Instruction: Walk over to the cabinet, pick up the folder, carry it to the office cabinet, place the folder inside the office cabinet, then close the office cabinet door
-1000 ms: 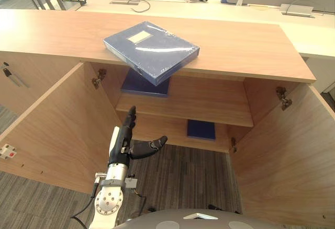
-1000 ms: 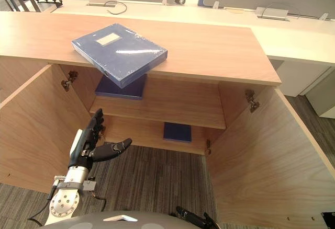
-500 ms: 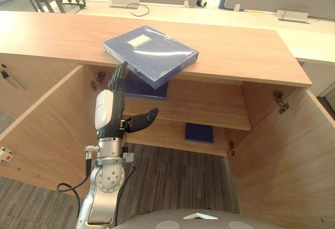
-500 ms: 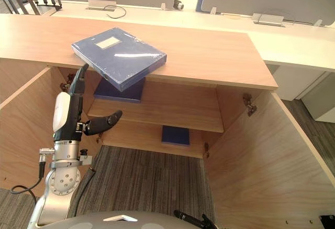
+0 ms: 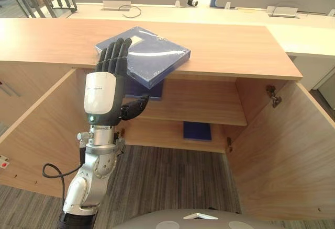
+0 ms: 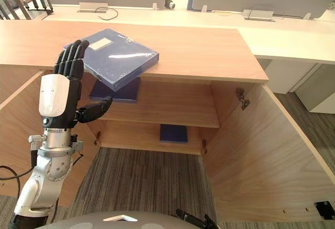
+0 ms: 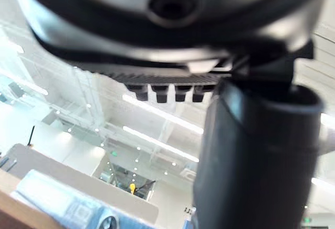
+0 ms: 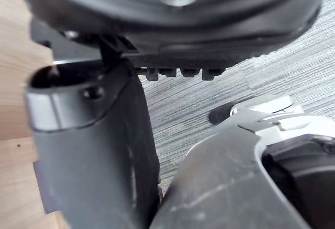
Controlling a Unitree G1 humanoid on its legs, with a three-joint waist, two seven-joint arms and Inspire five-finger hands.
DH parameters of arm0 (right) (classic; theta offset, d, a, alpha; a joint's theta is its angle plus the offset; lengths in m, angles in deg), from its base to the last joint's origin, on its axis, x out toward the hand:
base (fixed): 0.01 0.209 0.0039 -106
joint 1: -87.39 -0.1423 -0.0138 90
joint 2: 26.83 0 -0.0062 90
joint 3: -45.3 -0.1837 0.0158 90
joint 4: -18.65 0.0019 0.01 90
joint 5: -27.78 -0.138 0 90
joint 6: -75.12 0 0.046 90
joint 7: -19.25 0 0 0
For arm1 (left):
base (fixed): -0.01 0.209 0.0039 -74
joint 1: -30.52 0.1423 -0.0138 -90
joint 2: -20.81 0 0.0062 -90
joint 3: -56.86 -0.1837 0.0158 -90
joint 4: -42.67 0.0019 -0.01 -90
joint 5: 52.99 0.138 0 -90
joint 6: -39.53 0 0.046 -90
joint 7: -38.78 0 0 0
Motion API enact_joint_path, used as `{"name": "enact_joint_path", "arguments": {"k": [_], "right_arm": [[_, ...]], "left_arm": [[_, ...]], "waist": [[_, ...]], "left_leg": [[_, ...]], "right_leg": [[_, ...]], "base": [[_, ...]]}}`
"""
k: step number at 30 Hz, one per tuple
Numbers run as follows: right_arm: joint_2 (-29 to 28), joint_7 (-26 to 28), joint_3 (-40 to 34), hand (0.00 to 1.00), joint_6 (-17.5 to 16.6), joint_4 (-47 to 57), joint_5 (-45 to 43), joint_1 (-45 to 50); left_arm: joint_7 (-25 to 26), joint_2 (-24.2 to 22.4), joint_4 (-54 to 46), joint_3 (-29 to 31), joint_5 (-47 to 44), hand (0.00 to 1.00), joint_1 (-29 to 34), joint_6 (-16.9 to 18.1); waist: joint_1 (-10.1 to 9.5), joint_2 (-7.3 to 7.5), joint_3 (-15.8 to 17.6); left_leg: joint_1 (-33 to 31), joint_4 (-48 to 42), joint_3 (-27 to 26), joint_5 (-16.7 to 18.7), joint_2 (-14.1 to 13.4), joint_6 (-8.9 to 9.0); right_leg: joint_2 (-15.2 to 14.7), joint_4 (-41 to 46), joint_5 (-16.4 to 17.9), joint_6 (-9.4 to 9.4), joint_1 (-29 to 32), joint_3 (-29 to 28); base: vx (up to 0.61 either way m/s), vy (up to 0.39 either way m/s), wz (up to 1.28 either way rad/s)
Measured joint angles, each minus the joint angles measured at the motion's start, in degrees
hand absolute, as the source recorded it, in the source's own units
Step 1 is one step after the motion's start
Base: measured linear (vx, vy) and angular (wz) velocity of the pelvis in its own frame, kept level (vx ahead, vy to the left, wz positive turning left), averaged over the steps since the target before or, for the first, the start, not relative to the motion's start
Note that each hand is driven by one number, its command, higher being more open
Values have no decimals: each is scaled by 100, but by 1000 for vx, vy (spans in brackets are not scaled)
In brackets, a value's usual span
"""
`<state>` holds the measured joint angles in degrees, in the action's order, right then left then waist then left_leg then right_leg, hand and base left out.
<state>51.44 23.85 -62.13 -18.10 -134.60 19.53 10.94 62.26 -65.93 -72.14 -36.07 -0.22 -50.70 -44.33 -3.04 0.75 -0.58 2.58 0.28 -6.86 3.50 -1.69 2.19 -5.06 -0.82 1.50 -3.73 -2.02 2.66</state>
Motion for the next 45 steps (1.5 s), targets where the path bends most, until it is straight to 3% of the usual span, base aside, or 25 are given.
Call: {"name": "enact_joint_path", "arguments": {"k": [17,26,45], "right_arm": [[56,-6,-7,100,-4,4,0,87],[51,-12,-9,100,-3,-2,0,85],[26,-15,-182,100,-3,-97,1,-8]], "left_arm": [[50,1092,1381,147,417,100,-436,2],[43,1324,1803,6,436,100,-506,3],[48,1339,2049,-132,438,100,-1123,-17]], "waist": [[17,-97,-68],[38,-80,-60],[192,-71,-22]], "left_leg": [[281,361,-144,-142,13,-21],[296,445,-144,-187,35,-33],[304,452,-225,-184,33,-29]], "right_leg": [[16,-57,-36,1,-24,-117],[23,-164,-86,-16,-40,-105],[29,-249,-137,-6,-60,-141]], "base": [[-2,3,-5],[0,0,0],[-14,-11,-1]]}}
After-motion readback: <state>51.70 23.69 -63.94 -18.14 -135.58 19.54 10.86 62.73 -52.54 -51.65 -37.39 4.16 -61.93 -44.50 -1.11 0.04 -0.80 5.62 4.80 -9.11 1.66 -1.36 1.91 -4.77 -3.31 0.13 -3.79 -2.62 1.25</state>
